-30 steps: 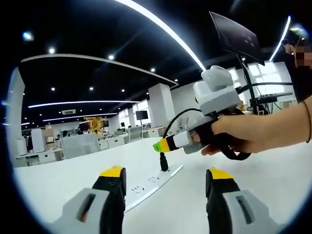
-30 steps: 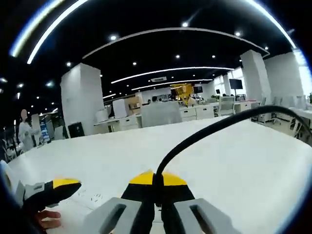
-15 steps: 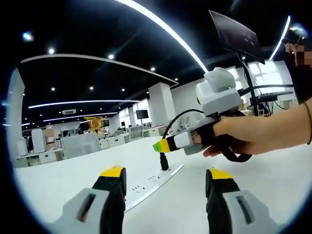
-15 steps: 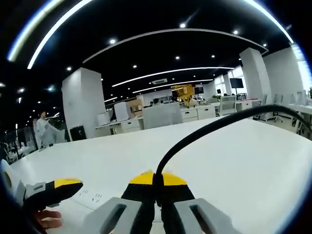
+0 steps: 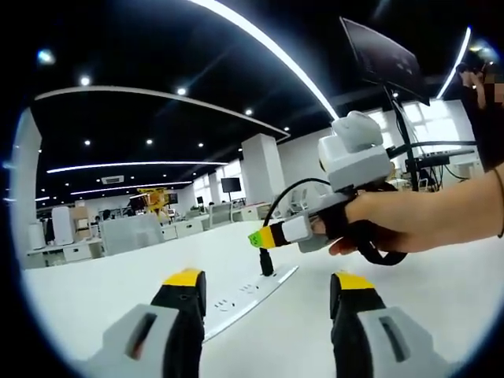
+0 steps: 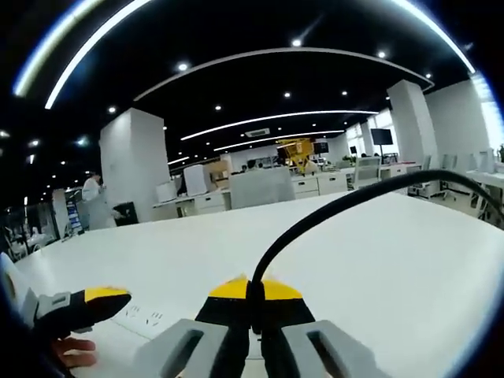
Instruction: Find the data cable on the table. Grasp the USB connector end of the cable and insert it into the USB port on the table
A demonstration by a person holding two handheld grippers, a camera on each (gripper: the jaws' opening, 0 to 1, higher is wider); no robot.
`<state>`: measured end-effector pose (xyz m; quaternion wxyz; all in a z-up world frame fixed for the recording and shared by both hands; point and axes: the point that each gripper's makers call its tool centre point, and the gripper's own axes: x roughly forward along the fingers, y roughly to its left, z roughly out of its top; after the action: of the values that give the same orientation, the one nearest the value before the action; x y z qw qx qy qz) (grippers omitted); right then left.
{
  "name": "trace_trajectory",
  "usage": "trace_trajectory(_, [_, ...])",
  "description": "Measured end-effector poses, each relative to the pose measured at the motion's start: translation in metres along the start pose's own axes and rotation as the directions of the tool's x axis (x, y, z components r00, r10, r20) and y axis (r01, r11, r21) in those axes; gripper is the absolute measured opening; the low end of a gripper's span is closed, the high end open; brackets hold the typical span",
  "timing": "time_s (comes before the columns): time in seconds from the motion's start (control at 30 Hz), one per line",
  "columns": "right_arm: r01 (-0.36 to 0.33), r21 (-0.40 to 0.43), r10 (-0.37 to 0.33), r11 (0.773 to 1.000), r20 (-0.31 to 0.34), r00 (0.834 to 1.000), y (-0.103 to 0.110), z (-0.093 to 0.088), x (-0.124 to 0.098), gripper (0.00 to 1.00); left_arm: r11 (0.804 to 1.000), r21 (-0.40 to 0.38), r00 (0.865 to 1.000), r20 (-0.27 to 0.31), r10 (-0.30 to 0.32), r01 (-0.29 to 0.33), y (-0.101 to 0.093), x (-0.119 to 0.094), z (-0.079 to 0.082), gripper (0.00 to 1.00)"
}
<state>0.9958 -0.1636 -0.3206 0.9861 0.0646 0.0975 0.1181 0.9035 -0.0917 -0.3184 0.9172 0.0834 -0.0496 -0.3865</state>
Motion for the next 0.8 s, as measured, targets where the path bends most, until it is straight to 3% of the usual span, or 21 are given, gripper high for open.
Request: trace_trajectory(0.8, [-0.017, 0.041, 0.016, 0.999, 0.027, 1.0, -0.0004, -0.0042, -0.0071, 0.05, 1.0, 0.004, 1.0, -0.006, 0.008, -0.008, -0.006, -0.0052, -0.0034, 0.61])
